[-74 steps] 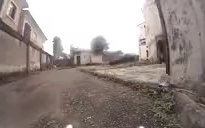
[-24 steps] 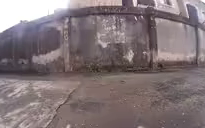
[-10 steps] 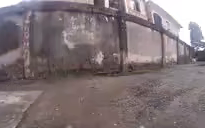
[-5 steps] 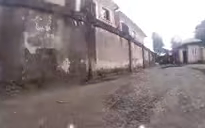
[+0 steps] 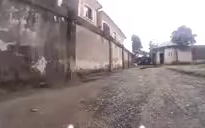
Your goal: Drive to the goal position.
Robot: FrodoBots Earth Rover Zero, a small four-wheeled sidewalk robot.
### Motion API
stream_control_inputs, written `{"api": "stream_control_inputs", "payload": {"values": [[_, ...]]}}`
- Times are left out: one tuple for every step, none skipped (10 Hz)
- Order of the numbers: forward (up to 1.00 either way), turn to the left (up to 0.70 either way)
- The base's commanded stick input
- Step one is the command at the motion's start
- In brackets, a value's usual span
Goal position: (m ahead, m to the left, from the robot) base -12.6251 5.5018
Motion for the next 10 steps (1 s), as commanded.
{"api": "stream_control_inputs", "payload": {"values": [[0.00,-0.45],[0.00,-0.45],[0.00,-0.45],[0.00,-0.45],[0.00,-0.45],[0.00,-0.45],[0.00,-0.45],[0.00,-0.45],[0.00,-0.45],[0.00,-0.45]]}}
